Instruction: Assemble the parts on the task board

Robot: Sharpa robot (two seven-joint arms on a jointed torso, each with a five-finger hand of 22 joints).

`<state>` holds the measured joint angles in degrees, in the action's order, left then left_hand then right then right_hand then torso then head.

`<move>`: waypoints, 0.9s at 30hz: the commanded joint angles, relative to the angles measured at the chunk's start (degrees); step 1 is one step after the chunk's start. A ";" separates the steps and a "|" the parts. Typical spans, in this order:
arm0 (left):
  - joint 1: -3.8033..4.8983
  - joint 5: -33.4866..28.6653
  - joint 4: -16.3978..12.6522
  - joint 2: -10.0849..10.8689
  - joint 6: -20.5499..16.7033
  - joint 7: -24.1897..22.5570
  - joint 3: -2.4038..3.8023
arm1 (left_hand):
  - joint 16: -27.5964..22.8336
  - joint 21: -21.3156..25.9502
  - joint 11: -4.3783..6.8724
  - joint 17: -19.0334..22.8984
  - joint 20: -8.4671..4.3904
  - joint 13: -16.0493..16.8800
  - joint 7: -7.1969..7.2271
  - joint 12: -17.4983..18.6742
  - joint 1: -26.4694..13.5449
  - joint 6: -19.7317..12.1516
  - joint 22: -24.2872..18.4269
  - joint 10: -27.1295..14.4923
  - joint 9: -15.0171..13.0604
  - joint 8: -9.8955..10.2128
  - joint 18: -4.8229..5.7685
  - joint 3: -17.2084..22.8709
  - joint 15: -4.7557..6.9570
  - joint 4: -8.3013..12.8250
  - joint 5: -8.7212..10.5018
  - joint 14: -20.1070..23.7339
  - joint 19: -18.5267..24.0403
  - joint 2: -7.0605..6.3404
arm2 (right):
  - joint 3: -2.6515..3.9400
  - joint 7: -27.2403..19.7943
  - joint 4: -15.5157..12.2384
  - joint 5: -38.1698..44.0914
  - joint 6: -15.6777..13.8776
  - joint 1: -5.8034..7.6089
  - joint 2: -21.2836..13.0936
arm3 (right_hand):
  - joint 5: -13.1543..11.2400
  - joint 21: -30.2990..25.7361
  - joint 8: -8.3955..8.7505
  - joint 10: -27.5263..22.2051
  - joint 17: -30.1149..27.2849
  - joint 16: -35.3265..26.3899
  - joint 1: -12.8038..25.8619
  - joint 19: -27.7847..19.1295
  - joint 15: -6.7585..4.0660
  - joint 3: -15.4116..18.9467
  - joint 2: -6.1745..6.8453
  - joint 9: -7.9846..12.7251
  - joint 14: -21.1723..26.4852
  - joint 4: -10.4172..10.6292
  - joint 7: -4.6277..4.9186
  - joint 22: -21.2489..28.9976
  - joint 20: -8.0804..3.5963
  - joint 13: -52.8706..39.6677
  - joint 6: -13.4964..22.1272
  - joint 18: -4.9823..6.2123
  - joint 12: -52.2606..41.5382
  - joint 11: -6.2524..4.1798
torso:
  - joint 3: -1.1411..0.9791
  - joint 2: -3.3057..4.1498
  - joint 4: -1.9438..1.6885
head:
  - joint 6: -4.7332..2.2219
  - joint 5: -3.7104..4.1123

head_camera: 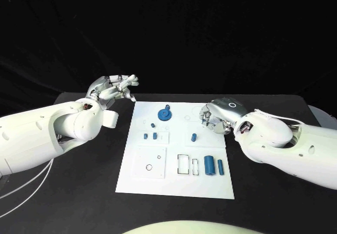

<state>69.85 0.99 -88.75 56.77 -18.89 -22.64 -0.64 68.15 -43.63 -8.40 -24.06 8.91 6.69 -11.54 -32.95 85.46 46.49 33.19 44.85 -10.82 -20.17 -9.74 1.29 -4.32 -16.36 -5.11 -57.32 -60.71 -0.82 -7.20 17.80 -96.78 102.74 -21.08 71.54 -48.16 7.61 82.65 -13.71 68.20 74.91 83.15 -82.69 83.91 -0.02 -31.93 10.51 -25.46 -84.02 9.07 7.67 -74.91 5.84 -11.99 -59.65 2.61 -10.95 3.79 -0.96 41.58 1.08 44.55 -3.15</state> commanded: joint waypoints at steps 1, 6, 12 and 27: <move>0.07 -0.25 -0.10 -0.11 -0.01 -0.20 0.04 | 0.20 0.20 -0.06 0.08 0.19 -0.08 -0.41 0.00 0.59 -0.19 -0.10 -0.37 0.09 0.23 -0.80 0.29 0.10 -0.05 -0.37 0.41 -0.25 0.02 | 0.06 0.02 -2.39 -1.27 -1.81 0.06 -0.14 | 0.38 0.27 -0.20 0.49 0.11 0.03 0.68 2.82 -0.56 -0.25 0.07 -0.05 -2.94 -0.10 -0.08 -11.42 -0.42 0.06 -0.38 -0.94 0.26 -0.04 | -0.01 -0.04 0.11 | -0.05 -0.58; 0.05 -0.25 -0.09 -0.38 -0.02 -0.24 0.03 | 0.19 0.23 -0.08 0.10 0.20 -0.09 -0.42 0.01 0.60 -0.21 -0.11 -0.42 0.10 0.24 -0.80 0.31 0.09 -0.07 -0.38 0.45 -0.23 0.01 | 0.11 -0.82 -5.79 -2.18 -3.21 -0.17 0.94 | 0.40 0.24 -0.20 0.51 0.07 0.01 0.68 2.81 -0.57 -0.27 0.07 -0.06 -2.93 -0.12 -0.09 -11.40 -0.43 0.06 -0.39 -0.94 0.27 -0.06 | 0.02 -0.04 -0.12 | -0.17 -1.35; 0.04 -0.25 -0.10 -0.86 -0.17 -0.33 -0.01 | 0.18 0.26 -0.09 0.13 0.22 -0.11 -0.43 0.02 0.62 -0.23 -0.12 -0.47 0.11 0.25 -0.80 0.34 0.07 -0.09 -0.39 0.49 -0.20 -0.01 | 0.12 -1.94 -7.34 -2.50 -4.28 -1.13 3.92 | 0.47 0.17 -0.21 0.53 0.05 0.00 0.68 2.77 -0.59 -0.33 0.05 -0.08 -2.93 -0.18 -0.11 -11.37 -0.44 0.07 -0.40 -0.92 0.32 -0.08 | 0.19 -0.09 -0.09 | 0.17 -3.18; 0.05 -0.25 -0.37 -2.06 -0.49 -0.40 -0.05 | 0.17 0.28 -0.10 0.14 0.22 -0.12 -0.44 0.01 0.62 -0.24 -0.13 -0.49 0.11 0.26 -0.80 0.36 0.06 -0.09 -0.39 0.52 -0.19 -0.02 | -0.09 -3.99 -3.92 -2.86 -6.02 -5.87 9.99 | 0.56 0.17 -0.20 0.56 -0.09 -0.06 0.68 2.77 -0.61 -0.39 0.03 -0.10 -2.90 -0.25 -0.12 -11.38 -0.45 0.08 -0.39 -0.92 0.38 -0.10 | 0.26 0.04 -0.18 | 1.92 -8.88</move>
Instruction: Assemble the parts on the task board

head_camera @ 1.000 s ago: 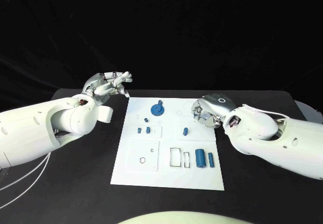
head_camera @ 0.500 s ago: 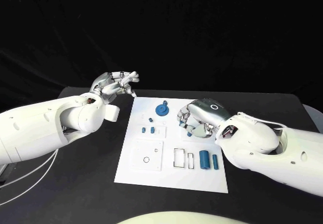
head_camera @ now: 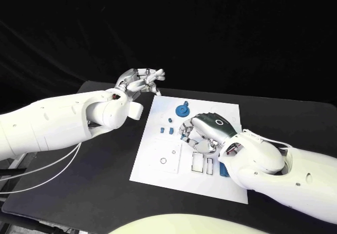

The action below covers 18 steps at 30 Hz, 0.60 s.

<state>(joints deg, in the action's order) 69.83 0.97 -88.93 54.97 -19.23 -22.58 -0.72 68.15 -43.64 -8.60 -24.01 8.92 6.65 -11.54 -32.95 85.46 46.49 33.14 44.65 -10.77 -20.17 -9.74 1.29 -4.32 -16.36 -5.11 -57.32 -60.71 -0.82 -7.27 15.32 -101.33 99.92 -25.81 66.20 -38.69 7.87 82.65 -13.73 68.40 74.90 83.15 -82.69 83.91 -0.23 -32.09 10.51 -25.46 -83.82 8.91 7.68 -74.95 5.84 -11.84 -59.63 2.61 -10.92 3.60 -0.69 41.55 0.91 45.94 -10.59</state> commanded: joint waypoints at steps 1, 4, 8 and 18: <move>0.07 -0.23 -0.19 -0.35 -0.16 -0.46 0.03 | 0.17 0.28 0.11 0.09 0.22 -0.08 -0.44 0.01 0.63 -0.24 -0.08 -0.29 0.07 0.26 -0.80 0.36 0.06 -0.09 -0.39 0.52 -0.20 -0.02 | -0.04 -1.66 1.02 -0.05 -1.40 -0.89 0.89 | 0.36 0.15 -0.18 0.37 -0.04 -0.04 0.68 2.76 -0.42 -0.28 0.01 -0.11 -3.12 -0.14 -0.12 -11.33 -0.47 -0.06 -0.40 -0.91 0.38 0.08 | -0.05 0.05 0.02 | 0.66 -1.82; 0.07 -0.23 -0.20 -0.55 -0.15 -0.44 0.02 | 0.17 0.28 0.11 0.09 0.22 -0.08 -0.44 0.01 0.63 -0.24 -0.08 -0.29 0.07 0.26 -0.80 0.36 0.06 -0.09 -0.39 0.52 -0.20 -0.02 | -0.10 -2.01 1.96 -0.07 -1.65 -1.78 1.71 | 0.36 0.15 -0.18 0.37 -0.04 -0.04 0.68 2.76 -0.42 -0.28 0.01 -0.11 -3.12 -0.14 -0.12 -11.33 -0.47 -0.06 -0.40 -0.91 0.38 0.08 | -0.09 0.02 0.01 | 1.00 -2.54; 0.07 -0.23 -0.25 -0.74 -0.14 -0.41 0.02 | 0.16 0.30 0.10 0.11 0.23 -0.10 -0.44 0.01 0.62 -0.24 -0.09 -0.32 0.07 0.25 -0.80 0.37 0.05 -0.11 -0.39 0.55 -0.18 -0.04 | -0.17 -2.41 3.36 0.07 -1.84 -2.86 2.82 | 0.40 0.17 -0.17 0.38 -0.02 -0.03 0.68 2.77 -0.42 -0.30 0.00 -0.12 -3.12 -0.18 -0.12 -11.34 -0.48 -0.05 -0.40 -0.92 0.41 0.08 | -0.11 0.04 0.01 | 1.33 -3.30; 0.07 -0.23 -0.42 -1.04 -0.11 -0.35 0.02 | 0.16 0.33 0.09 0.13 0.24 -0.11 -0.45 0.00 0.62 -0.24 -0.10 -0.35 0.07 0.25 -0.80 0.38 0.04 -0.13 -0.39 0.58 -0.17 -0.07 | -0.41 -2.97 5.53 0.25 -1.33 -4.18 4.46 | 0.45 0.21 -0.17 0.41 0.06 0.01 0.70 2.79 -0.43 -0.34 -0.01 -0.14 -3.14 -0.24 -0.11 -11.37 -0.49 -0.05 -0.38 -0.93 0.45 0.08 | -0.15 0.04 0.07 | 1.71 -4.25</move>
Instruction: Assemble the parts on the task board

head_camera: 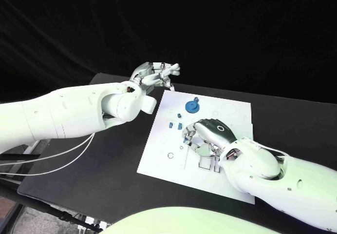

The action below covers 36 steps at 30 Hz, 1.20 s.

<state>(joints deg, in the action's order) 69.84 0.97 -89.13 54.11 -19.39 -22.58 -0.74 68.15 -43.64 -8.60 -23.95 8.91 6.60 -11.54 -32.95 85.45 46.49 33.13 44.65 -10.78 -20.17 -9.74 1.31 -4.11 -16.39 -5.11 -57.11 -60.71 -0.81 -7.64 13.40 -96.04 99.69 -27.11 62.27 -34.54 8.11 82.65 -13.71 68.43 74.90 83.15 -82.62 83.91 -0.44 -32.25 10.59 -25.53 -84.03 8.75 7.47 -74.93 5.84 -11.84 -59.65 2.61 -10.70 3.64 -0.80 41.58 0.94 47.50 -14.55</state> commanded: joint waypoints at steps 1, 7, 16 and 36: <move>0.06 -0.22 -0.22 -0.21 0.06 -0.34 0.03 | 0.16 0.33 0.09 0.07 0.24 -0.07 -0.45 0.00 0.62 -0.24 -0.09 -0.35 0.08 0.25 -0.80 0.36 -0.17 -0.10 -0.39 0.38 -0.17 -0.07 | -0.05 -1.07 0.38 0.48 0.08 -0.33 0.42 | 0.22 0.21 -0.19 0.38 0.06 0.01 0.63 2.80 -0.22 -0.18 -0.08 -0.07 -2.93 -0.08 0.10 -11.38 -0.49 -0.05 -0.36 -0.93 0.23 0.04 | -0.06 0.02 0.08 | 0.21 -0.41; 0.06 -0.22 -0.19 -0.42 0.11 -0.32 0.03 | 0.16 0.33 0.09 0.07 0.24 -0.07 -0.45 0.00 0.62 -0.24 -0.09 -0.35 0.08 0.25 -0.80 0.36 -0.17 -0.10 -0.39 0.38 -0.17 -0.07 | -0.18 -1.24 1.15 0.51 0.60 -0.80 1.02 | 0.22 0.21 -0.19 0.38 0.06 0.01 0.63 2.80 -0.22 -0.18 -0.08 -0.07 -2.93 -0.08 0.10 -11.38 -0.49 -0.05 -0.36 -0.93 0.23 0.04 | -0.05 -0.01 0.05 | 0.58 -0.78; 0.06 -0.21 0.01 -0.64 0.10 -0.16 0.03 | 0.16 0.33 0.09 0.07 0.24 -0.07 -0.45 0.00 0.62 -0.24 -0.09 -0.35 0.08 0.25 -0.80 0.36 -0.17 -0.10 -0.39 0.38 -0.17 -0.07 | -0.28 -1.36 1.61 0.53 1.09 -1.42 1.34 | 0.24 0.20 -0.19 0.41 0.03 0.00 0.69 2.79 -0.22 -0.19 -0.09 -0.08 -2.93 -0.10 0.11 -11.38 -0.50 -0.05 -0.36 -0.92 0.26 0.04 | -0.08 -0.02 0.13 | 1.00 -1.00; 0.06 -0.20 0.06 -0.78 0.19 -0.14 0.03 | 0.14 0.39 0.07 0.12 0.27 -0.10 -0.45 -0.02 0.60 -0.22 -0.12 -0.43 0.08 0.23 -0.80 0.40 -0.19 -0.13 -0.38 0.45 -0.14 -0.11 | -0.40 -1.44 2.20 0.72 2.51 -1.71 1.90 | 0.24 0.28 -0.21 0.49 -0.08 -0.05 0.76 2.83 -0.23 -0.20 -0.12 -0.12 -2.91 -0.13 0.10 -11.42 -0.51 -0.05 -0.38 -0.94 0.28 0.04 | -0.03 0.00 0.11 | 1.37 -1.07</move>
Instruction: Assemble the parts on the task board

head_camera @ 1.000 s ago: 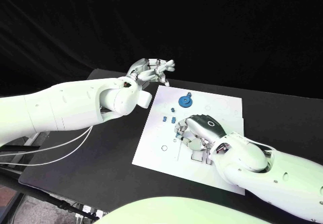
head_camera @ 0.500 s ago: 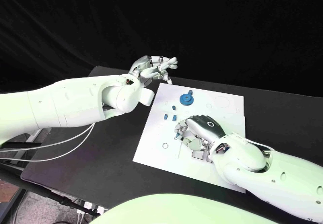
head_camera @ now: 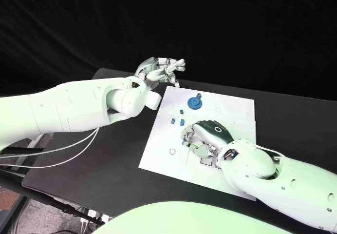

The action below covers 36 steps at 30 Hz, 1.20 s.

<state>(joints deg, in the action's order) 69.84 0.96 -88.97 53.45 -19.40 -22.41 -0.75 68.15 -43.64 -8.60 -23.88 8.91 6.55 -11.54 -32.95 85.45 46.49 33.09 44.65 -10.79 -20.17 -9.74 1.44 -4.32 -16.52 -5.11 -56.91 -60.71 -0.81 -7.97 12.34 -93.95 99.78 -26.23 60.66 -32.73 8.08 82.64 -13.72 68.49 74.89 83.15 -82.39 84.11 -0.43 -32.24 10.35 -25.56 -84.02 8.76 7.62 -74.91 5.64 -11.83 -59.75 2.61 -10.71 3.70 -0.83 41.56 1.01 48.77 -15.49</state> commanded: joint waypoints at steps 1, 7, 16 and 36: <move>0.06 -0.20 -0.09 -0.12 0.21 -0.30 0.04 | 0.14 0.39 0.07 0.05 0.27 -0.05 -0.45 -0.02 0.60 -0.22 -0.09 -0.43 0.09 0.23 -0.80 0.27 0.02 0.00 -0.38 0.24 -0.14 -0.11 | -0.08 -0.39 0.12 0.63 1.72 -0.11 0.10 | 0.27 0.28 -0.20 0.43 -0.08 -0.05 0.53 2.62 -0.23 -0.21 0.11 -0.09 -2.91 -0.14 -0.04 -11.45 -0.30 -0.06 -0.28 -0.94 0.29 -0.02 | 0.01 0.01 0.04 | 0.09 -0.13; 0.06 -0.19 -0.08 -0.12 0.22 -0.27 0.04 | 0.14 0.39 0.07 0.05 0.27 -0.05 -0.45 -0.02 0.60 -0.22 -0.09 -0.43 0.09 0.23 -0.80 0.27 0.02 0.00 -0.38 0.24 -0.14 -0.11 | -0.10 -0.28 0.18 0.66 2.53 -0.11 0.09 | 0.21 0.27 -0.22 0.51 -0.13 -0.07 0.65 2.62 -0.23 -0.17 0.11 -0.12 -2.91 -0.15 -0.05 -11.45 -0.31 -0.06 -0.31 -0.94 0.31 -0.02 | 0.02 0.00 -0.02 | 0.14 -0.18; 0.06 -0.19 -0.07 -0.07 0.18 -0.26 0.04 | 0.14 0.39 0.07 0.05 0.27 -0.05 -0.45 -0.02 0.60 -0.22 -0.09 -0.43 0.09 0.23 -0.80 0.27 0.02 0.00 -0.38 0.24 -0.14 -0.11 | -0.11 0.59 0.36 1.36 3.01 -0.12 -0.05 | 0.21 0.27 -0.22 0.51 -0.13 -0.07 0.65 2.62 -0.23 -0.17 0.11 -0.12 -2.91 -0.15 -0.05 -11.45 -0.31 -0.06 -0.31 -0.94 0.31 -0.02 | -0.02 -0.01 0.05 | 0.17 -0.16; 0.07 -0.18 -0.16 0.03 0.04 -0.19 0.04 | 0.14 0.47 0.04 0.12 0.30 -0.11 -0.47 -0.03 0.62 -0.23 -0.12 -0.57 0.09 0.21 -0.81 0.37 -0.01 -0.01 -0.38 0.34 -0.10 -0.16 | -0.14 -0.16 0.24 1.04 4.80 -0.10 0.00 | 1.11 -0.04 0.42 0.68 -0.38 -0.12 3.93 2.48 -0.09 0.89 1.46 -0.18 -2.89 0.75 0.13 -11.39 -0.25 0.06 0.53 -0.88 1.38 0.18 | 0.00 -0.02 0.08 | 0.22 0.01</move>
<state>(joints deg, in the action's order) 69.84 0.96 -88.99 53.54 -19.42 -22.28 -0.75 68.15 -43.39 -8.39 -23.82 8.91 6.51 -11.54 -32.95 85.45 46.49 33.03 44.45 -10.79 -20.17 -9.74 1.44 -4.32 -16.52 -5.11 -56.91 -60.71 -0.81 -7.96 12.25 -93.83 100.51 -23.48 60.72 -32.67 9.00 82.64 -13.50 68.91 74.52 83.15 -79.13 84.11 -0.43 -31.60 11.77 -25.82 -84.03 9.40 7.68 -74.94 5.64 -11.84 -59.64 2.62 -9.59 3.69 -0.84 41.56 1.05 48.97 -15.55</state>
